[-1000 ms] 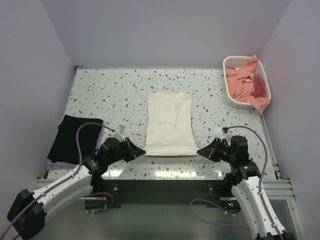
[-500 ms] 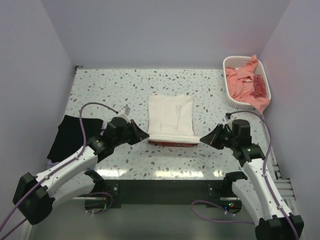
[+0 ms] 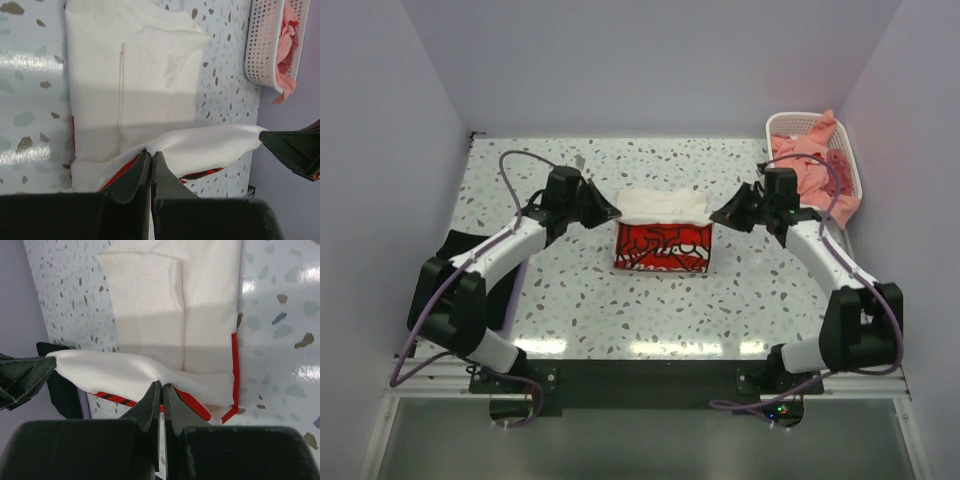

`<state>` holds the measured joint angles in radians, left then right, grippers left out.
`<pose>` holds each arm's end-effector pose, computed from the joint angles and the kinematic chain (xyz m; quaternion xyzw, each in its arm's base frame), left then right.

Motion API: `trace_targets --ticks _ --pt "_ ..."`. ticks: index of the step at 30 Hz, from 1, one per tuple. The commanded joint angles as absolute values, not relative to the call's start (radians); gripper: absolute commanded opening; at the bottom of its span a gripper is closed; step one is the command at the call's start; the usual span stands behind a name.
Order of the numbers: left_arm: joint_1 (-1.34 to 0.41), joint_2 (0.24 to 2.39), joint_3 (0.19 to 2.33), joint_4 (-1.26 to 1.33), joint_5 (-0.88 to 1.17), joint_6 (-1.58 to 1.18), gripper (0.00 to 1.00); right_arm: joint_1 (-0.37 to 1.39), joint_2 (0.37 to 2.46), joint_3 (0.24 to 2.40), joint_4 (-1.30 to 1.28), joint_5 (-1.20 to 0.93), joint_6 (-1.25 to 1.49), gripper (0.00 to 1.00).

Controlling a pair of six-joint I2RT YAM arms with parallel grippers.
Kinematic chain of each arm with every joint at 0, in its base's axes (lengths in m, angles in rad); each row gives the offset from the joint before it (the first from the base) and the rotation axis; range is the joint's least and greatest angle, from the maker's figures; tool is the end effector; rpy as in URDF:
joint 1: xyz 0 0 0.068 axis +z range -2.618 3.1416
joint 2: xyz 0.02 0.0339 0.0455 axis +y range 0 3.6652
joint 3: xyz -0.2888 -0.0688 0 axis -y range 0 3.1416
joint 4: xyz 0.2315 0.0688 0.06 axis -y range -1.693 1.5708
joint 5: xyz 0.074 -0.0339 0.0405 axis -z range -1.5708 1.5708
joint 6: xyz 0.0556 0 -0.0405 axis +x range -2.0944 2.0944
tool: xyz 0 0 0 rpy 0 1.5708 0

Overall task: Fold and stack the t-shirts
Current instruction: Fold the tshirt

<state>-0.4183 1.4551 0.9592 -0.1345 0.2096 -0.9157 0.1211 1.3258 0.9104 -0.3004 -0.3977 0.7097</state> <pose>0.2900 -0.1416 0.2673 -0.1723 0.8710 -0.3520 0.2963 0.2758 0.0553 0.2730 0.1804 0.8775 0.3285 0.2993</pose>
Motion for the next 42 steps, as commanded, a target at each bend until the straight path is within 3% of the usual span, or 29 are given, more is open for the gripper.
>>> trace_targets --ticks 1,11,20,25,26,30,31,32,35,37,42 --pt "-0.365 1.575 1.106 -0.051 0.259 -0.897 0.0 0.114 1.457 1.07 -0.21 -0.367 0.713 0.0" --pt "-0.281 1.977 1.503 -0.035 0.376 -0.911 0.0 0.083 1.916 1.5 -0.195 -0.41 0.726 0.0" --pt "-0.206 2.282 1.769 0.057 0.508 -0.936 0.01 0.048 2.213 1.745 -0.186 -0.436 0.721 0.0" --pt "-0.187 2.353 1.827 0.164 0.567 -0.957 0.06 0.032 2.281 1.795 -0.169 -0.451 0.729 0.0" --pt "-0.187 2.365 1.838 0.169 0.575 -0.963 0.13 0.032 2.292 1.813 -0.173 -0.446 0.729 0.01" --pt "-0.192 2.434 1.884 0.188 0.601 -0.991 0.22 0.032 2.33 1.83 -0.176 -0.428 0.741 0.03" --pt "-0.193 2.454 1.884 0.198 0.604 -0.996 0.26 0.032 2.345 1.832 -0.176 -0.423 0.742 0.04" --pt "-0.196 2.463 1.885 0.201 0.606 -1.005 0.38 0.032 2.353 1.836 -0.19 -0.419 0.745 0.07" --pt "-0.196 2.462 1.85 0.245 0.607 -1.003 0.49 0.032 2.347 1.818 -0.195 -0.396 0.729 0.24" --pt "-0.19 2.426 1.793 0.291 0.597 -0.988 0.56 0.031 2.315 1.792 -0.184 -0.364 0.71 0.41" --pt "-0.172 2.32 1.672 0.281 0.516 -0.911 0.66 0.031 2.254 1.777 -0.209 -0.327 0.673 0.6"
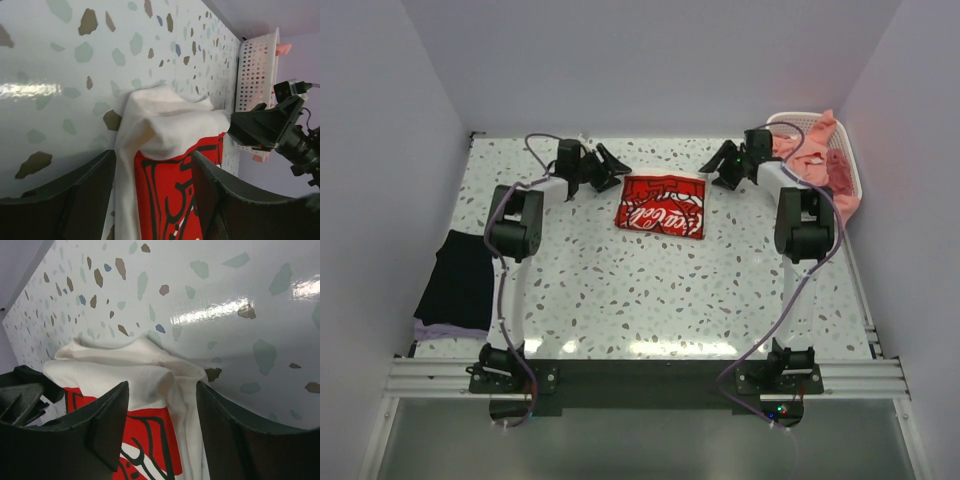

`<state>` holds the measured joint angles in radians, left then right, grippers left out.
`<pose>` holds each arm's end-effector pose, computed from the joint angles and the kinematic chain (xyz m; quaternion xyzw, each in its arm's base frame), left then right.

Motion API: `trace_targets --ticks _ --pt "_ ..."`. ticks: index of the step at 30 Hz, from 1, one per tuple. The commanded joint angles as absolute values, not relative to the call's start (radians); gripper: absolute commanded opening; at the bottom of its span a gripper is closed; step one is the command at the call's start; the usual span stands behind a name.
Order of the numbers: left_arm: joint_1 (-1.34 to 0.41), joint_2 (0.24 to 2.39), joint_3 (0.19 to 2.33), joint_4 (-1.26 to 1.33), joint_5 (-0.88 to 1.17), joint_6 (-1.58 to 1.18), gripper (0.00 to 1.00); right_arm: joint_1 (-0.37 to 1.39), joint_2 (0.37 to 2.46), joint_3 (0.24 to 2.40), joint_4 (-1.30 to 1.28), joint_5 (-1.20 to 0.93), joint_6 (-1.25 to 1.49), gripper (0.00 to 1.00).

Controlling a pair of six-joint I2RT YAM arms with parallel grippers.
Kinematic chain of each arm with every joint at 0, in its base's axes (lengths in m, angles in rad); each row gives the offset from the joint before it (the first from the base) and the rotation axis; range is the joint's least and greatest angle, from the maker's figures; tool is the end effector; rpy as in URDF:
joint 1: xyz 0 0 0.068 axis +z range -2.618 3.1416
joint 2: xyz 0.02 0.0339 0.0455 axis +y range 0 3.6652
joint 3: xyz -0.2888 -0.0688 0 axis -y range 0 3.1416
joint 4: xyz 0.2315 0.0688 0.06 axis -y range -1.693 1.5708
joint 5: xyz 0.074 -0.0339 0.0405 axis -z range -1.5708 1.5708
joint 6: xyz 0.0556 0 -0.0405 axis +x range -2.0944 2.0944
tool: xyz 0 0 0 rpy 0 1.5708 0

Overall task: Fold and stack the t-shirts
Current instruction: Fold the tshirt

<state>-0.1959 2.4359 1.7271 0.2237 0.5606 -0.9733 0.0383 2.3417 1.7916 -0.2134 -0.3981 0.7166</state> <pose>0.5452 -0.1383 0.1392 -0.1796 0.8156 -0.4715 0.2833 0.5392 0.0422 0.1642 0.2267 0.8760 0.3109 0.2909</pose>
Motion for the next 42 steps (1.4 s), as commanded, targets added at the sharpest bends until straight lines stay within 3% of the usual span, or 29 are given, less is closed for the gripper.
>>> trace_targets --ticks 1,5,12,22,25,28,29,33,42 --pt "-0.169 2.277 1.652 0.278 0.499 -0.898 0.68 0.032 2.24 1.76 -0.196 -0.318 0.669 0.63" --pt "-0.164 2.186 1.55 0.287 0.413 -0.848 0.75 0.032 2.174 1.663 -0.132 -0.298 0.655 0.8" --pt "-0.215 2.138 1.441 0.252 0.35 -0.816 0.73 0.084 2.116 1.602 -0.158 -0.215 0.586 0.84" --pt "-0.336 2.022 1.253 0.146 0.161 -0.795 0.56 0.222 1.964 1.361 -0.195 -0.061 0.566 0.83" --pt "-0.376 1.987 1.192 0.14 0.152 -0.81 0.5 0.245 1.922 1.28 -0.184 -0.052 0.586 0.8" --pt "-0.411 1.933 1.109 0.164 0.156 -0.836 0.39 0.258 1.861 1.192 -0.175 -0.074 0.6 0.69" --pt "-0.422 1.915 1.065 0.163 0.149 -0.839 0.37 0.264 1.818 1.169 -0.17 -0.075 0.6 0.62" --pt "-0.471 1.778 0.939 0.167 0.117 -0.844 0.34 0.265 1.692 1.048 -0.169 -0.1 0.589 0.55" --pt "-0.563 1.476 0.652 0.144 0.127 -0.884 0.31 0.322 1.381 0.721 -0.179 -0.204 0.566 0.53"
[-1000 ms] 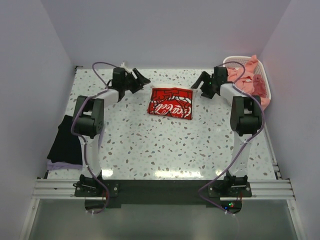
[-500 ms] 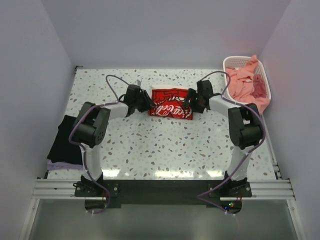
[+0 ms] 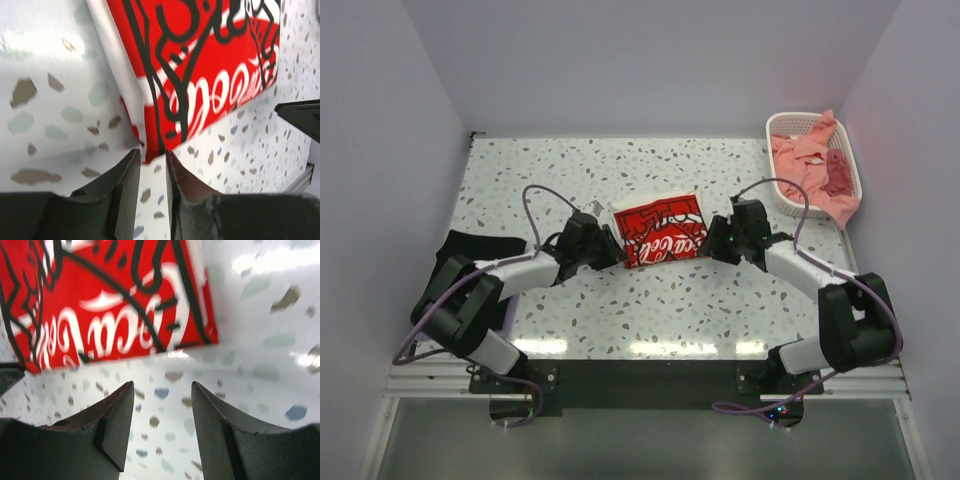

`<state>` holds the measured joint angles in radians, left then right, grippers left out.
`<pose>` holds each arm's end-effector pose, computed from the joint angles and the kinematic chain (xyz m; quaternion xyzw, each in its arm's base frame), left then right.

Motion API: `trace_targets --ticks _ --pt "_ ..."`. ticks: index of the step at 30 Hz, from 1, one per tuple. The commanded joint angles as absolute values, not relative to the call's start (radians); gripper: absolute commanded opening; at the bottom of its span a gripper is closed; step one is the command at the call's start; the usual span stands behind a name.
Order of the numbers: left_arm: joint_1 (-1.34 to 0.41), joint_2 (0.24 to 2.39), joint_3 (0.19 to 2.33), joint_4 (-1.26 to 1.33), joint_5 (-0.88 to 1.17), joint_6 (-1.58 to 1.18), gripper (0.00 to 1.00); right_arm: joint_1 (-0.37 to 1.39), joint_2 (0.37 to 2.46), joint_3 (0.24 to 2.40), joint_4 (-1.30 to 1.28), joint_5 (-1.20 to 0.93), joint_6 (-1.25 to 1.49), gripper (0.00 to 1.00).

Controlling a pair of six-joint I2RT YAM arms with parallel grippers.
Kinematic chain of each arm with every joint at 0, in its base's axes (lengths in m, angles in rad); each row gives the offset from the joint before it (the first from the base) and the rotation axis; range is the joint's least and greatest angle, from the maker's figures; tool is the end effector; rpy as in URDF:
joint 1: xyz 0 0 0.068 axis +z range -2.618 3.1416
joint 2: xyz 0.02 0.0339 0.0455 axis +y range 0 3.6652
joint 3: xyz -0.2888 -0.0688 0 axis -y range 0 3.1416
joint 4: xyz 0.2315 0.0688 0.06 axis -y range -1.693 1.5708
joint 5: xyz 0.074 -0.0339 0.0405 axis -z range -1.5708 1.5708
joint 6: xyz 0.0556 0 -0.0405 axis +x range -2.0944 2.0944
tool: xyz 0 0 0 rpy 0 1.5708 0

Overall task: Fold and stack the t-shirts
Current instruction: Fold the tshirt

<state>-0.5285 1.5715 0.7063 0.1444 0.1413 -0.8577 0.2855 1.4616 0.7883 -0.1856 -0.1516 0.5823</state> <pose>0.2663 -0.1646 0.1798 -0.1202 0.9013 -0.3123 0.2753 0.2770 0.0901 0.2055 0.1121 0.9283 0.2105 0.2854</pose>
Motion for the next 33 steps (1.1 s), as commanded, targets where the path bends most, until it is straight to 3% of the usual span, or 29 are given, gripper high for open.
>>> trace_targets --ticks 1,6,10,19,25,33 --pt "-0.566 1.456 0.634 0.141 0.13 -0.891 0.31 0.333 1.332 0.678 -0.183 -0.218 0.571 0.53" --pt "-0.563 1.355 0.638 0.055 0.081 -0.876 0.34 0.35 1.229 0.649 -0.251 -0.233 0.574 0.54" --pt "-0.494 1.387 0.756 0.002 0.046 -0.832 0.39 0.345 1.193 0.786 -0.325 -0.108 0.542 0.59" --pt "-0.365 1.699 1.08 -0.015 0.018 -0.788 0.4 0.241 1.583 1.162 -0.181 -0.067 0.471 0.58" --pt "-0.361 1.831 1.195 0.035 0.012 -0.767 0.4 0.229 1.831 1.36 -0.155 -0.092 0.442 0.55" --pt "-0.359 1.91 1.246 0.025 0.011 -0.77 0.4 0.229 1.994 1.526 -0.166 -0.112 0.448 0.55"
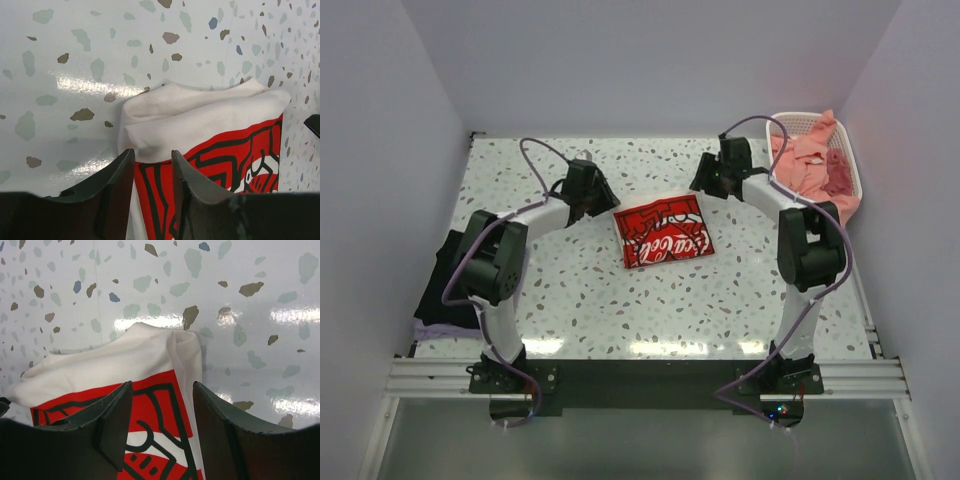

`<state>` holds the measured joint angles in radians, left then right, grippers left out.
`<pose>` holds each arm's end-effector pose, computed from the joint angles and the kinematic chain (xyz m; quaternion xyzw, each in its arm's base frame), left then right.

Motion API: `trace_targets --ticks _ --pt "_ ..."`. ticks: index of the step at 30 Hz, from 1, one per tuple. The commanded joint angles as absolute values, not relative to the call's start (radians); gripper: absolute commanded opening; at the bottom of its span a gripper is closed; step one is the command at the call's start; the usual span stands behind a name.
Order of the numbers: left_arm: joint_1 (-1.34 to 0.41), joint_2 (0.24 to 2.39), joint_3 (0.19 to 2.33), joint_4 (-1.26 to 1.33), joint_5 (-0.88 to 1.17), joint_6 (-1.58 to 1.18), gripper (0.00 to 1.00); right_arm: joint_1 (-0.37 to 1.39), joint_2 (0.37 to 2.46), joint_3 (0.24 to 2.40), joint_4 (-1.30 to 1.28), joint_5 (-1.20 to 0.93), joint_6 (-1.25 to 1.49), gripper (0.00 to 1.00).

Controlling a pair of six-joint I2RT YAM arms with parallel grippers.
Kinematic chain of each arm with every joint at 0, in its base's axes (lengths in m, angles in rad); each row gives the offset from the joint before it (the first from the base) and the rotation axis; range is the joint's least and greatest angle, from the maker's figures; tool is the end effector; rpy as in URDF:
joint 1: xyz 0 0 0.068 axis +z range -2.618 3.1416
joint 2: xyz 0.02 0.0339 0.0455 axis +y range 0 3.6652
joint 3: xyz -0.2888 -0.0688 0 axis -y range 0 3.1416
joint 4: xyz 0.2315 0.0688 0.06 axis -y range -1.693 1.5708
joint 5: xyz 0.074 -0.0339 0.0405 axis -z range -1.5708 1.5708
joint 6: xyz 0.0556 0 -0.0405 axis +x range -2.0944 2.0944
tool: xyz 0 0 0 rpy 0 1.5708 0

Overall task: Fold and stack the t-shirts
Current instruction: Fold the tshirt

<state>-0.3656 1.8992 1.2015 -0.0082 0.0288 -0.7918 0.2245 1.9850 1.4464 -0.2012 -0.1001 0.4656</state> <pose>0.3989 -0.1544 0.2001 -0.1861 0.8886 -0.2401 0.3437 0.4484 0.1081 0.2235 0.0898 0.9096 0.1794 0.3639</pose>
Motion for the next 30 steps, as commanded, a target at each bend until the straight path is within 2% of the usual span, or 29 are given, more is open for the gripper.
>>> trace_targets --ticks 1,13,19,23,25,30 --pt "-0.359 1.914 1.255 0.026 0.009 -0.769 0.4 0.229 2.008 1.54 -0.179 -0.11 0.446 0.55" --pt "-0.356 1.974 1.313 0.002 0.015 -0.762 0.38 0.229 2.128 1.649 -0.213 -0.124 0.465 0.52" --pt "-0.354 1.999 1.338 0.002 0.023 -0.761 0.32 0.233 2.164 1.67 -0.221 -0.138 0.476 0.46" --pt "-0.354 2.017 1.347 0.002 0.026 -0.761 0.24 0.233 2.172 1.661 -0.212 -0.141 0.485 0.42" --pt "-0.354 2.022 1.353 0.002 0.029 -0.761 0.2 0.235 2.184 1.669 -0.218 -0.143 0.486 0.39" --pt "-0.354 2.014 1.356 0.002 0.028 -0.752 0.09 0.235 2.171 1.666 -0.227 -0.144 0.494 0.17"
